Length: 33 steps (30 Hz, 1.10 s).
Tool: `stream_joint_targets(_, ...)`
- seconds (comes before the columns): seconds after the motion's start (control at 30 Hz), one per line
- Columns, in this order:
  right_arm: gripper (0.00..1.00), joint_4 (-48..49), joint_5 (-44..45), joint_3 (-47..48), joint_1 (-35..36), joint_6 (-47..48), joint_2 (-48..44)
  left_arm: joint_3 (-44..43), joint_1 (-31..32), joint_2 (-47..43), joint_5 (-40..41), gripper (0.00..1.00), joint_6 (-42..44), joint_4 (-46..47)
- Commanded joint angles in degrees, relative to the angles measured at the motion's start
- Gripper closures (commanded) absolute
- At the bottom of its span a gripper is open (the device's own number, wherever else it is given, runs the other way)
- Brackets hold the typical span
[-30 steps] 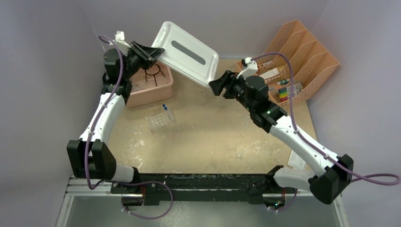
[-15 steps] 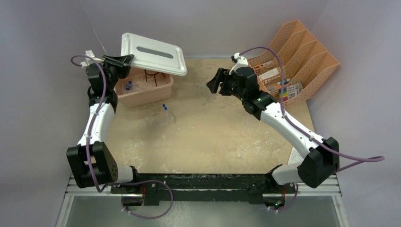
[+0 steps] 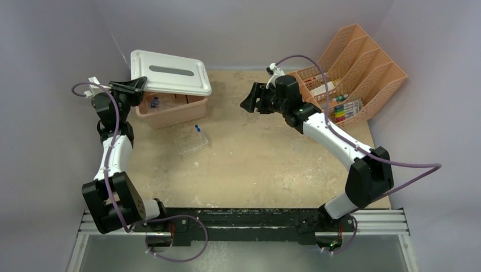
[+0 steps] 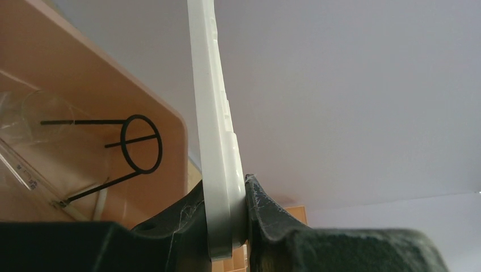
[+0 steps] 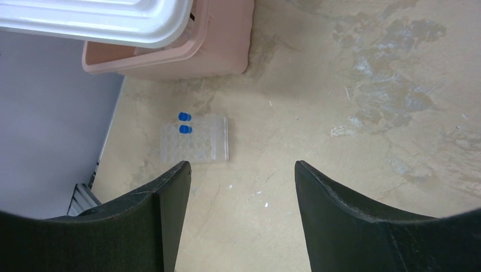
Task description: Organize the chemistry lab equipment
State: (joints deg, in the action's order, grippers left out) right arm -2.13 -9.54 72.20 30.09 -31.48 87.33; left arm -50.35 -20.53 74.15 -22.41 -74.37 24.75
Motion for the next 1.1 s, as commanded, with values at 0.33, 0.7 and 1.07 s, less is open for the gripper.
stream_joint_targets(0.33, 0.31, 3.02, -4.84, 7.19, -0.09, 2.51, 4.28, 6.01, -3.39, 2.51, -2.54, 1.0, -2.73, 14.89)
stream_joint_targets(0.7, 0.31, 2.35, -5.3, 7.86, -0.15, 2.74, 5.82, 9.24, -5.24, 1.79, -2.26, 1.0, 2.17, 11.0)
stream_joint_targets(1.07, 0.31, 2.65, -6.54, 7.78, -0.18, 2.13, 6.76, 7.02, -5.24, -0.19, 1.41, 0.93, 9.88, -1.03)
